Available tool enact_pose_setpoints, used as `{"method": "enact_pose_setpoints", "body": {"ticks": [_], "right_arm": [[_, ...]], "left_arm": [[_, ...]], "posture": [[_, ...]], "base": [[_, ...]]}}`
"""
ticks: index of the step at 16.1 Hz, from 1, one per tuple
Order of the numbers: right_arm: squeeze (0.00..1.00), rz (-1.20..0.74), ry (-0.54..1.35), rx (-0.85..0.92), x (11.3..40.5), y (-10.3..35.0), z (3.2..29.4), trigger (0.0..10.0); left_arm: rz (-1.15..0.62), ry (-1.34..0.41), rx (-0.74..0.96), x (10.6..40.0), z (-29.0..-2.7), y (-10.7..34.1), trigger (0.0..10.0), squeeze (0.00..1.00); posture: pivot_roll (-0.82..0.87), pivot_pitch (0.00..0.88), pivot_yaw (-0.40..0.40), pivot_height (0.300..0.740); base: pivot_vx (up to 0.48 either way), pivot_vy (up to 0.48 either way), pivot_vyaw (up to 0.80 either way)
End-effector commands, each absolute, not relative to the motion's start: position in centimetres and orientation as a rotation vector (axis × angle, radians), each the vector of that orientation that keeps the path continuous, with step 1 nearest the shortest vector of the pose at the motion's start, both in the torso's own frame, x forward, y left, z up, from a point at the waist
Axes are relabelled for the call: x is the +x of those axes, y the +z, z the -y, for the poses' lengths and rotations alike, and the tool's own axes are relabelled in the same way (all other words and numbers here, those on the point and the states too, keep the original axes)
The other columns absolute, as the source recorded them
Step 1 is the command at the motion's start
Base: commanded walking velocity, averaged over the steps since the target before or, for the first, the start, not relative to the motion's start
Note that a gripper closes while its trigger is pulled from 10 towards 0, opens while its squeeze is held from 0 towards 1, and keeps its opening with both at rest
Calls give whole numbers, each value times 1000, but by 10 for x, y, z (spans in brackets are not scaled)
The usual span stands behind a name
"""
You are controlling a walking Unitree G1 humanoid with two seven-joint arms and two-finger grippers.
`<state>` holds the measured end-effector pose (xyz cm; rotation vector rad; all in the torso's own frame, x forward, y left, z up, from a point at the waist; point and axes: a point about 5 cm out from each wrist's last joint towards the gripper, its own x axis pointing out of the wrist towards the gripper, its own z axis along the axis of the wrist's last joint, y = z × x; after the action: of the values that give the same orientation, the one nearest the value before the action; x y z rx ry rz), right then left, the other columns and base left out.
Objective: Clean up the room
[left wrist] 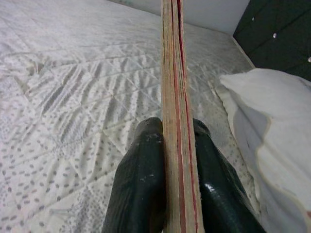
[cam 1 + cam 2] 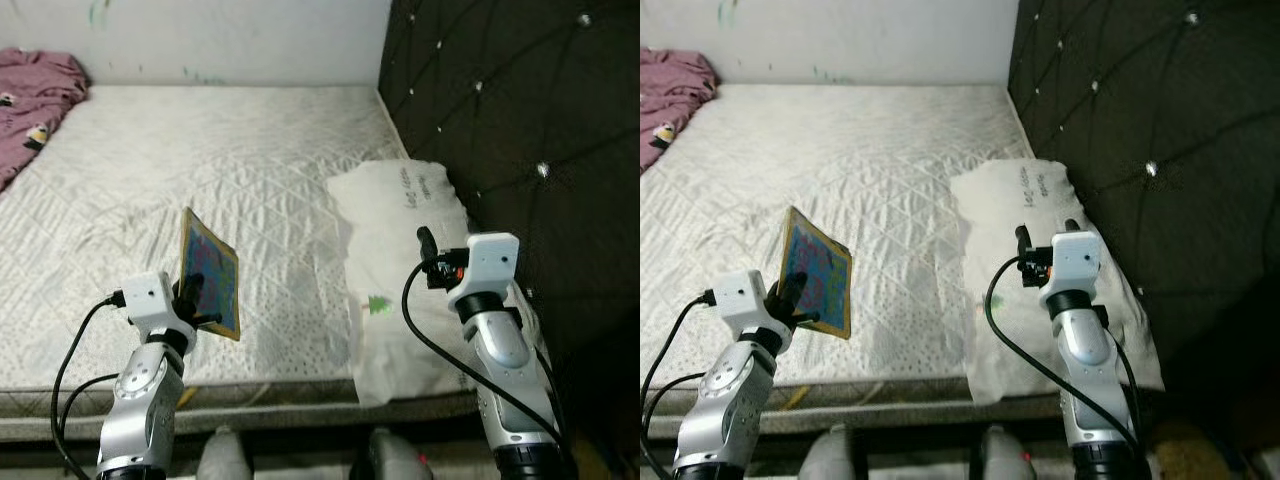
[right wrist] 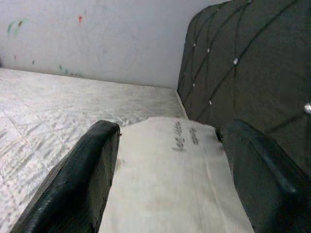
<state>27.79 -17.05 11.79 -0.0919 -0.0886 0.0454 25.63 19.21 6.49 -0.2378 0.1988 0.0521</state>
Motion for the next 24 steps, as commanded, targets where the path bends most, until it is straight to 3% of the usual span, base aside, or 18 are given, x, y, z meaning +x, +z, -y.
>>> {"method": "enact_pose_setpoints", "body": {"ticks": [1,4,8,18,24], "right_arm": [[0,96,56,-97,278,121,169,10000],[0,89,64,-99,278,120,167,10000],[0,90,71,-101,278,121,167,10000],[0,87,70,-111,279,124,168,10000],[0,85,72,-113,277,125,169,10000]], "left_arm": [[-142,49,-238,263,-192,78,10000,0],[-145,65,-272,264,-191,78,10000,0],[-145,64,-273,265,-190,78,10000,0],[-108,28,-290,271,-187,86,10000,0],[-108,18,-293,270,-185,87,10000,0]], "posture": [[-76,0,5,662],[-76,0,0,662],[-77,0,-4,627],[-79,16,-18,627],[-81,33,-18,627]], "base": [[0,0,0],[0,0,0],[0,0,0],[0,0,0],[262,0,0]]}}
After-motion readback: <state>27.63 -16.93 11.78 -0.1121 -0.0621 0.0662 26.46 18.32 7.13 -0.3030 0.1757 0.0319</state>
